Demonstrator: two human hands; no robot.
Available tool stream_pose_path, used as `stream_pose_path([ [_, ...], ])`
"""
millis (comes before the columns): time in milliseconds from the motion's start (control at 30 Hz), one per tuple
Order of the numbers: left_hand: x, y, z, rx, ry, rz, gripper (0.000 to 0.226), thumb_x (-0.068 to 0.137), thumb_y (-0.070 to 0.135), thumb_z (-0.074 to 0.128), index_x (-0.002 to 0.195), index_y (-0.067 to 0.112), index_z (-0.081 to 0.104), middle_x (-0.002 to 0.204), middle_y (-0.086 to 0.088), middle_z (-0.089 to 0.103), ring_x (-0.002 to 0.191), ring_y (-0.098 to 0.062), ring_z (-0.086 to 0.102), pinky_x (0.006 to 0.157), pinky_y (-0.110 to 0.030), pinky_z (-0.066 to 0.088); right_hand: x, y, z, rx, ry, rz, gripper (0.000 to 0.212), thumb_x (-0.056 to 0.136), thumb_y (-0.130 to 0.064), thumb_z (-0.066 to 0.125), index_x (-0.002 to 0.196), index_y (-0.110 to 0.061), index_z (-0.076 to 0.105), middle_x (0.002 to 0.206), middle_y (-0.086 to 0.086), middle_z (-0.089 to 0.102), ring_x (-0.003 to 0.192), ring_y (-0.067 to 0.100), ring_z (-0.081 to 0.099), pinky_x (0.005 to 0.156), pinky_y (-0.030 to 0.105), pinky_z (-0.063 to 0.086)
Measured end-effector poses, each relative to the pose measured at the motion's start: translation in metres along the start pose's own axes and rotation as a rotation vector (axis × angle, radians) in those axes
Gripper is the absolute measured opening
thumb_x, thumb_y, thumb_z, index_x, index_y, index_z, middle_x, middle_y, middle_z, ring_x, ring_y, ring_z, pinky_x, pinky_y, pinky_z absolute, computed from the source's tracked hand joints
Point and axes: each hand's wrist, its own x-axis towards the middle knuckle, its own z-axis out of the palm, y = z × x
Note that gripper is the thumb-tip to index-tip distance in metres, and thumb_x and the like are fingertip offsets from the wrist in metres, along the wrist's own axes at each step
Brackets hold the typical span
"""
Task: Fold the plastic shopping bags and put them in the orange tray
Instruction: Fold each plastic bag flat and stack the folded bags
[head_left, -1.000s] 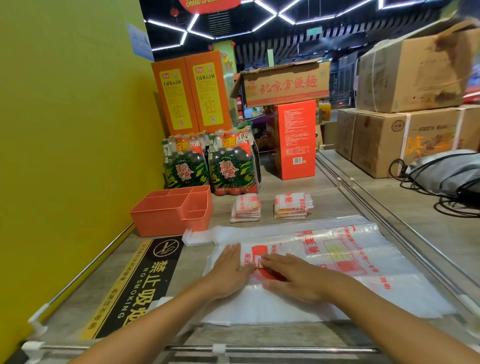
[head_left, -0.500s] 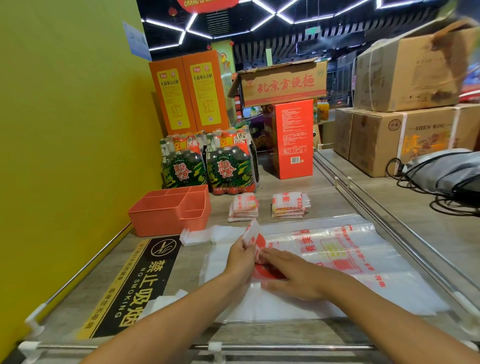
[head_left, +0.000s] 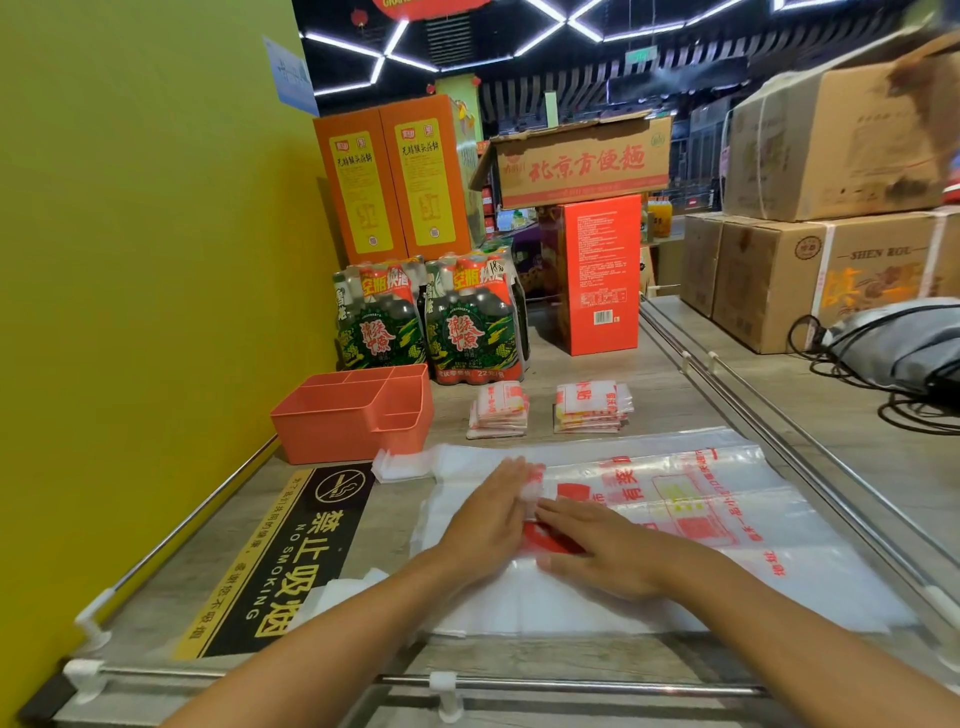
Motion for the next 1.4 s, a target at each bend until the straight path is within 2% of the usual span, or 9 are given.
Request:
stream_pose_path([
  [100,-0.001,0.006,-0.001,0.237,-0.151,-0.017,0.055,0.108,0.027,0.03,0.161,0.018,0.014,0.168,0.0,0.01,0.155,-0.011,0.002,0.126,-0.028,0.0,0.0,-0.001,-0.002,0.011,0.008,-0.042,0.066,0.102,-0.057,0.04,0.16,-0.033,0.017,0.166,-0.013,0.014,0.152,0.014,0.014,0.119,0.026,0.008],
  [167,-0.001,0.007,-0.003,0.292,-0.209,-0.027,0.06,0.108,0.031,0.03,0.161,0.018,0.005,0.169,0.0,0.002,0.155,-0.011,-0.004,0.125,-0.028,-0.004,0.002,0.004,-0.002,0.048,0.004,-0.038,0.059,0.1,-0.061,0.044,0.154,-0.039,0.031,0.161,-0.014,0.029,0.145,0.012,0.031,0.122,0.033,0.022],
  [300,0.0,0.007,-0.004,0.376,-0.296,-0.027,0.065,0.107,0.039,0.027,0.161,0.019,-0.003,0.169,0.001,-0.008,0.154,-0.01,-0.011,0.125,-0.031,-0.006,0.001,0.009,-0.008,0.065,0.133,0.05,0.038,0.095,-0.062,0.052,0.118,-0.033,0.059,0.114,-0.011,0.065,0.101,0.014,0.062,0.09,0.034,0.052],
  [400,0.002,0.006,-0.005,0.381,-0.316,-0.004,0.066,0.107,0.044,0.024,0.161,0.018,-0.003,0.169,0.001,-0.009,0.154,-0.01,-0.012,0.125,-0.032,-0.006,-0.001,0.004,-0.011,0.077,0.257,-0.001,0.049,0.097,-0.055,0.055,0.142,-0.037,0.046,0.132,-0.022,0.052,0.114,0.006,0.055,0.095,0.025,0.046],
  [600,0.006,0.0,-0.012,0.299,-0.439,-0.005,0.073,0.106,0.051,0.028,0.16,0.019,-0.009,0.167,0.002,-0.017,0.152,-0.008,-0.018,0.125,-0.033,-0.007,0.004,0.002,0.001,-0.003,0.054,-0.009,0.063,0.101,-0.06,0.04,0.157,-0.032,0.028,0.166,-0.012,0.018,0.149,0.013,0.028,0.12,0.032,0.028],
  [767,0.002,-0.023,-0.039,0.23,-0.373,0.094,0.066,0.104,0.046,0.045,0.16,0.025,0.018,0.168,0.009,0.005,0.152,-0.002,-0.002,0.125,-0.025,0.002,0.001,-0.004,-0.004,-0.032,0.044,0.051,0.056,0.101,-0.062,0.036,0.146,-0.029,0.043,0.16,-0.011,0.033,0.137,0.014,0.043,0.113,0.034,0.037],
  [900,0.005,-0.03,-0.054,0.323,-0.333,0.19,0.052,0.105,0.042,0.046,0.155,0.03,0.036,0.163,0.009,0.027,0.151,-0.004,0.019,0.124,-0.03,0.02,-0.001,-0.007,-0.004,0.019,0.117,0.071,0.059,0.095,-0.075,0.033,0.13,-0.031,0.05,0.119,-0.008,0.062,0.099,0.011,0.058,0.093,0.036,0.051],
  [1133,0.0,-0.009,-0.064,0.246,-0.173,0.29,0.04,0.105,0.048,0.038,0.132,0.028,0.059,0.13,0.006,0.066,0.114,-0.01,0.061,0.097,-0.034,0.051,0.002,-0.004,-0.007,0.056,0.232,0.083,0.065,0.096,-0.062,0.05,0.154,-0.039,0.03,0.153,-0.011,0.044,0.13,0.012,0.049,0.105,0.029,0.043],
  [1400,0.008,-0.017,-0.062,0.195,-0.089,0.323,0.033,0.095,0.03,0.067,0.128,0.027,0.066,0.116,0.007,0.073,0.101,-0.008,0.066,0.086,-0.032,0.056,0.017,-0.016,-0.019,-0.226,0.285,0.109,0.053,0.099,-0.038,0.059,0.149,-0.031,0.044,0.144,-0.003,0.057,0.124,0.02,0.058,0.102,0.034,0.047],
])
